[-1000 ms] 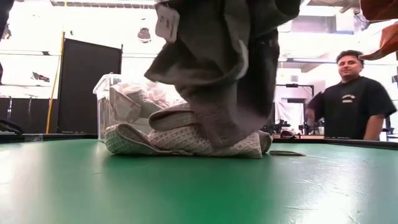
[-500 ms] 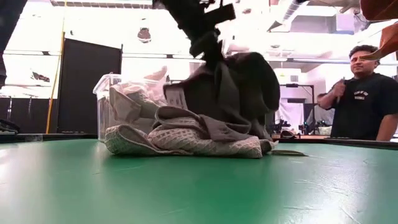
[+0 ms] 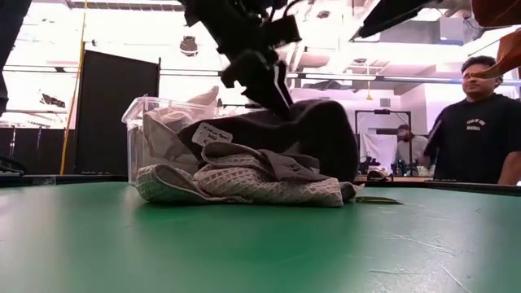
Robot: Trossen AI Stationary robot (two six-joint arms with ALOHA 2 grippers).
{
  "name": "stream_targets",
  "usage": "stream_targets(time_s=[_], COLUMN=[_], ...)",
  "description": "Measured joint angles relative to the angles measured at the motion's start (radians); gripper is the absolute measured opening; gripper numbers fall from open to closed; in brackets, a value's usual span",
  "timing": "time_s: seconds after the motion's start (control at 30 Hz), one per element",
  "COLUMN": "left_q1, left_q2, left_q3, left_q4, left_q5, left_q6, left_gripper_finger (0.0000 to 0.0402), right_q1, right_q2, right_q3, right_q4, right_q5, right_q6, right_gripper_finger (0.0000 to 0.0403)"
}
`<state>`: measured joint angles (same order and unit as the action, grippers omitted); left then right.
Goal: Sort towels by color in basket
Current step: Put the gray towel into the bottom transparent bin
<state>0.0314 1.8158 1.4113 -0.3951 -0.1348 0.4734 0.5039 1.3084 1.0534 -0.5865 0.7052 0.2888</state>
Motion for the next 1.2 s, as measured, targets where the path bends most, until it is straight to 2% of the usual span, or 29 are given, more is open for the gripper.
stream_targets(time_s=[0.1, 0.2, 0.5, 0.63, 0.73, 0.97, 1.07, 1.2], left_q1=[-0.026, -0.053, -0.135, -0.168, -0.187, -0.217, -0.226, -0.227], left_q2=[-0.049, -0.125, -0.412, -0.498, -0.533, -0.538, -0.537, -0.537], left_q3=[0.0, 0.0, 0.0, 0.001, 0.001, -0.001, -0.029, -0.088], left_q4=[-0.039, -0.113, -0.357, -0.421, -0.454, -0.512, -0.511, -0.518], left_q5=[0.0, 0.0, -0.001, -0.006, -0.012, -0.03, -0.031, -0.031], left_q6=[-0.005, -0.011, -0.173, -0.247, -0.283, -0.312, -0.313, -0.32], left_gripper_finger=[0.025, 0.0277, 0.028, 0.0279, 0.0279, 0.0279, 0.0279, 0.0279], right_q1=[-0.049, -0.096, -0.231, -0.304, -0.357, -0.451, -0.484, -0.502], right_q2=[0.028, 0.063, 0.166, 0.212, 0.248, 0.33, 0.383, 0.468], right_q3=[0.0, 0.0, 0.0, 0.0, 0.0, 0.0, 0.0, 0.0], right_q4=[0.035, 0.088, 0.205, 0.26, 0.293, 0.352, 0.351, 0.335], right_q5=[-0.078, -0.142, -0.198, -0.288, -0.353, -0.421, -0.506, -0.554], right_q6=[-0.061, -0.124, -0.274, -0.302, -0.319, -0.338, -0.314, -0.308], right_gripper_finger=[0.0244, 0.0244, 0.0248, 0.0265, 0.0283, 0.0343, 0.0368, 0.0391])
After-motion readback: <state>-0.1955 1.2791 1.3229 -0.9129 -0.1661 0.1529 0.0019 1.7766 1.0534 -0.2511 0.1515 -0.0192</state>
